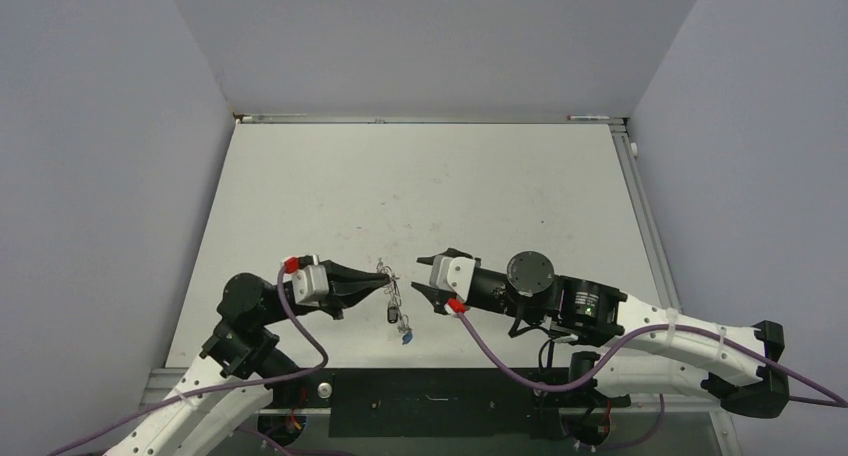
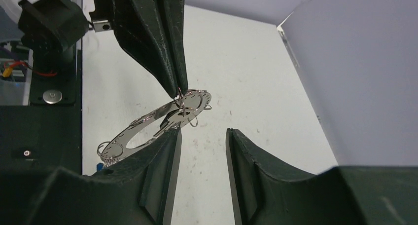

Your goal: Put the keys on the keyring

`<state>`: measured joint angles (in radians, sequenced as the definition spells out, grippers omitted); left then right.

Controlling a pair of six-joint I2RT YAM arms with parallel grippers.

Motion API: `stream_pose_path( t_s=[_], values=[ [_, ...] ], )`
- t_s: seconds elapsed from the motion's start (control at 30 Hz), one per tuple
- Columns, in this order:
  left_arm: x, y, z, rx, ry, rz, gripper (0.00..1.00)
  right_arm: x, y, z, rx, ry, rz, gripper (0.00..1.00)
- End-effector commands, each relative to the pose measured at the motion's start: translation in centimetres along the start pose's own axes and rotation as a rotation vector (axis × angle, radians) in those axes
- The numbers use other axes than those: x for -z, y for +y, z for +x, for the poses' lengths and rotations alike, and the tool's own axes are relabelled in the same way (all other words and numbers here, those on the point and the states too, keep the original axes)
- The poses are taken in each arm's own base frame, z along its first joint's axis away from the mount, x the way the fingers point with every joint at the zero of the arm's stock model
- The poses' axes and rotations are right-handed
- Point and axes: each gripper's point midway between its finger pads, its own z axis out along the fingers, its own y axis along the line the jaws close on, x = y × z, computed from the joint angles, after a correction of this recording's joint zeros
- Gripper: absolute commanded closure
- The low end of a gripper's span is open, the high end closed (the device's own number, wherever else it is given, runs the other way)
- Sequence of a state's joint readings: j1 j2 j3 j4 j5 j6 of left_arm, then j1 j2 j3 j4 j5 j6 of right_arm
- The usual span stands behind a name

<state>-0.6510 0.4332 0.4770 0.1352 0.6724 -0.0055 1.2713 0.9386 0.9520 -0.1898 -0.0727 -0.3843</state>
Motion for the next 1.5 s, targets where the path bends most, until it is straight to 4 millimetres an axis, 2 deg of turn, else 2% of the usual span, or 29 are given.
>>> stream_pose_path(
  t_s=[0.0, 0.17, 0.37, 0.5, 0.57, 0.67, 0.9, 1.03, 1.2, 1.47],
  values=[
    [0.9, -0.7, -6.5, -0.075, -0.270, 0.000, 1.00, 0.3, -1.1, -4.6, -0.012, -0.195, 0.036, 0.61],
    [3.1, -1.4, -9.9, -0.093, -0.501, -0.018, 1.00, -0.5, -1.0, -4.9, -0.031, -0.234, 0.041, 0.61],
    [3.6, -2.1, -10.6, -0.079, -0.565, 0.017, 1.00, -2.5, -0.1, -4.4, -0.072, -0.234, 0.008, 0.61],
    [2.9, -1.8, -9.6, -0.096, -0.486, 0.016, 1.00, -2.1, -0.2, -4.4, -0.066, -0.226, 0.008, 0.60],
    [2.3, -1.4, -8.0, -0.087, -0.386, 0.016, 1.00, -1.6, -0.1, -4.6, -0.058, -0.227, -0.001, 0.59],
    [2.2, -1.2, -7.2, -0.101, -0.336, 0.004, 1.00, -0.8, 0.3, -5.1, -0.047, -0.230, -0.039, 0.58],
    [1.7, -1.3, -6.3, -0.083, -0.300, 0.033, 1.00, -0.5, 1.2, -5.9, -0.035, -0.250, -0.102, 0.58],
    [1.5, -1.4, -5.9, -0.067, -0.285, 0.049, 1.00, -0.9, 1.3, -5.3, -0.024, -0.234, -0.102, 0.65],
    [1.4, -1.4, -5.8, -0.058, -0.278, 0.056, 1.00, -1.4, 1.2, -5.0, -0.020, -0.221, -0.100, 0.68],
    [1.4, -1.7, -5.8, -0.052, -0.284, 0.070, 1.00, -2.2, 1.0, -4.3, -0.023, -0.198, -0.100, 0.68]
  ],
)
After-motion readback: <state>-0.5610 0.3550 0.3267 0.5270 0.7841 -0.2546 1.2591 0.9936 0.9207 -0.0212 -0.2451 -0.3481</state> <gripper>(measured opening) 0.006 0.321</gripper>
